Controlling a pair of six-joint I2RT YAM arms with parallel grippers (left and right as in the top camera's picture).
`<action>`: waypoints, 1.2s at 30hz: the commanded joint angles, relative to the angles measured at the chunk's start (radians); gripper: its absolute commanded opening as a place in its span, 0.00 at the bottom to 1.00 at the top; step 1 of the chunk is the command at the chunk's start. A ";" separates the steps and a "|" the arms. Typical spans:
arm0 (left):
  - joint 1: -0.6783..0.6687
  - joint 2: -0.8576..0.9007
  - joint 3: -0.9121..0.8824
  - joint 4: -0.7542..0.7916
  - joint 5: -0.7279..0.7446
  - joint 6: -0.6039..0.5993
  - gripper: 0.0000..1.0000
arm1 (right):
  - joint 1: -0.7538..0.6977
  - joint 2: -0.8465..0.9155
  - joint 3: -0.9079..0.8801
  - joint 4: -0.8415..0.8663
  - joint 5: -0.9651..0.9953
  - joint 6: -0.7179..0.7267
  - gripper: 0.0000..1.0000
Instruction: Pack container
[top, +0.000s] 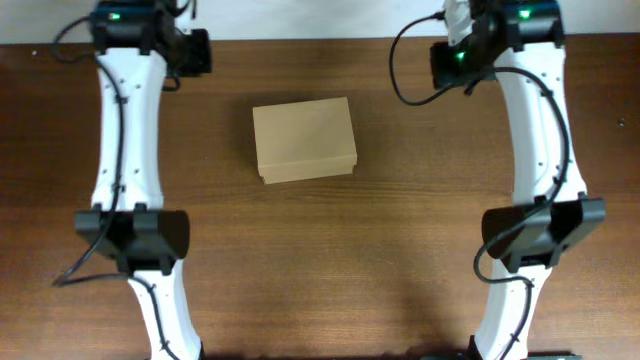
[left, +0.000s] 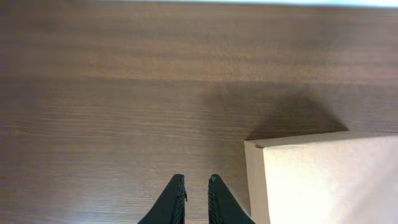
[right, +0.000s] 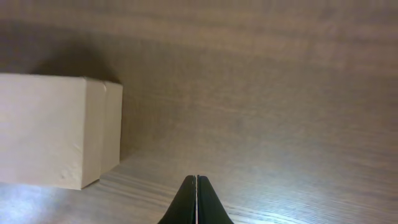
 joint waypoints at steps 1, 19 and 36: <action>0.011 -0.135 0.018 -0.002 -0.071 0.032 0.17 | -0.023 -0.143 0.034 -0.006 0.025 -0.002 0.04; 0.067 -0.531 0.018 0.097 -0.220 0.064 1.00 | -0.088 -0.694 0.035 0.177 0.013 0.041 0.27; 0.067 -0.533 0.017 0.085 -0.217 0.064 1.00 | -0.088 -0.715 0.034 0.085 0.013 0.041 0.99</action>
